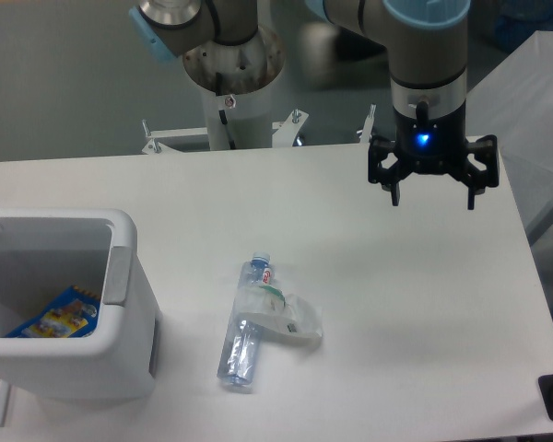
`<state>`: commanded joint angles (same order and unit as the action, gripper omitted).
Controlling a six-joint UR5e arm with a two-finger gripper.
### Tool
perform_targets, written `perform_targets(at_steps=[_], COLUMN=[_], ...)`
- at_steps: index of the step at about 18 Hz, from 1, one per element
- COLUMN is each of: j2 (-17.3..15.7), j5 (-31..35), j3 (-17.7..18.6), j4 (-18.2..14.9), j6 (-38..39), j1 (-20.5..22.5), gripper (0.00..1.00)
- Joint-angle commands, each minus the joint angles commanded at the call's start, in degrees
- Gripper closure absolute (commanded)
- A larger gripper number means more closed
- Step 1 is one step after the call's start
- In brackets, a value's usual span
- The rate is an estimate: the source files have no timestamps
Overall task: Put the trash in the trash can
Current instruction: 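Move the gripper over the clear plastic bag beside the bottle and lower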
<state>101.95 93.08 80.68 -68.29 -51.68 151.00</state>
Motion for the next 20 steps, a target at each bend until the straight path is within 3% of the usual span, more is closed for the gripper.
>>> perform_targets(at_steps=[7, 14, 20], j2=[0.44, 2.55, 4.39], j5=[-0.44, -0.53, -0.44], j3=[2.19, 9.75, 12.39], j4=[1.67, 14.49, 14.94], j6=[0.27, 0.53, 9.49], j1=[-0.7, -3.52, -5.88], gripper=[0.0, 0.0, 0.0])
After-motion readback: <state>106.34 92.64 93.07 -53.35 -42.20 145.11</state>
